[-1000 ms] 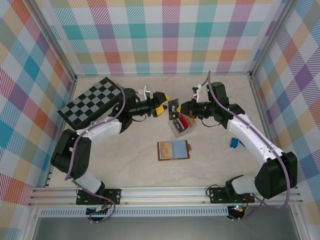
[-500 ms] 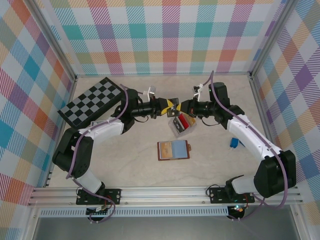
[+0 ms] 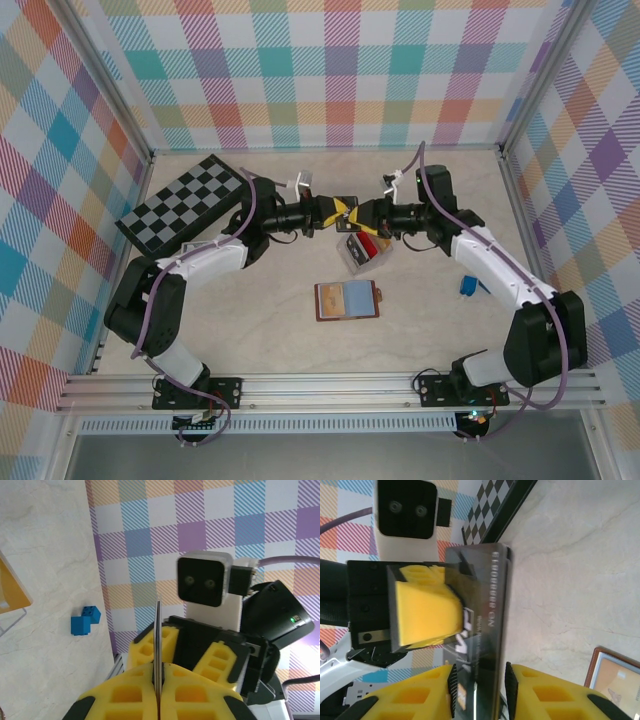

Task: Put the credit cards into the card holder

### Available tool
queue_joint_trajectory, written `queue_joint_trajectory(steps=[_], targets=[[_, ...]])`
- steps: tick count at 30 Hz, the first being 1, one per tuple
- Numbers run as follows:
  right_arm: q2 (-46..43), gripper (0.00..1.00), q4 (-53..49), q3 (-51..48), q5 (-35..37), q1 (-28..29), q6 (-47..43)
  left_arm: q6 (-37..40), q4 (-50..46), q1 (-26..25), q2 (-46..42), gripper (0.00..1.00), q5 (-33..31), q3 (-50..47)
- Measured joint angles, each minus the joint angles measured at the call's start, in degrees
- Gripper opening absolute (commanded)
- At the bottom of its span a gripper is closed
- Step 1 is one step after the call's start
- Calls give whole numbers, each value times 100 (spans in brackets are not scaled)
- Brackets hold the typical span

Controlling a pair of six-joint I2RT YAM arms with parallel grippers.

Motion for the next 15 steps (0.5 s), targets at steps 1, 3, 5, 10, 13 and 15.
queue_joint_trajectory(steps=[1,3,5,10,13,15], targets=[[39,26,15,0,-42,-2,-2,-22,22,-4,2,6,-7,0],[59,21,55,2,-57,-9,2,-120,59,-2,48,11,-22,-2],[59,20,33,17,0,-15,-24,-238,155,-7,105,14,-20,-2],[57,21,9,17,101,-81,-28,-540,505,-7,205,20,-20,-2],[42,23,13,9,170,-87,-9,-649,577,-7,227,20,-22,-2],[4,24,17,-20,208,-105,20,-704,645,-9,232,20,-17,-2]])
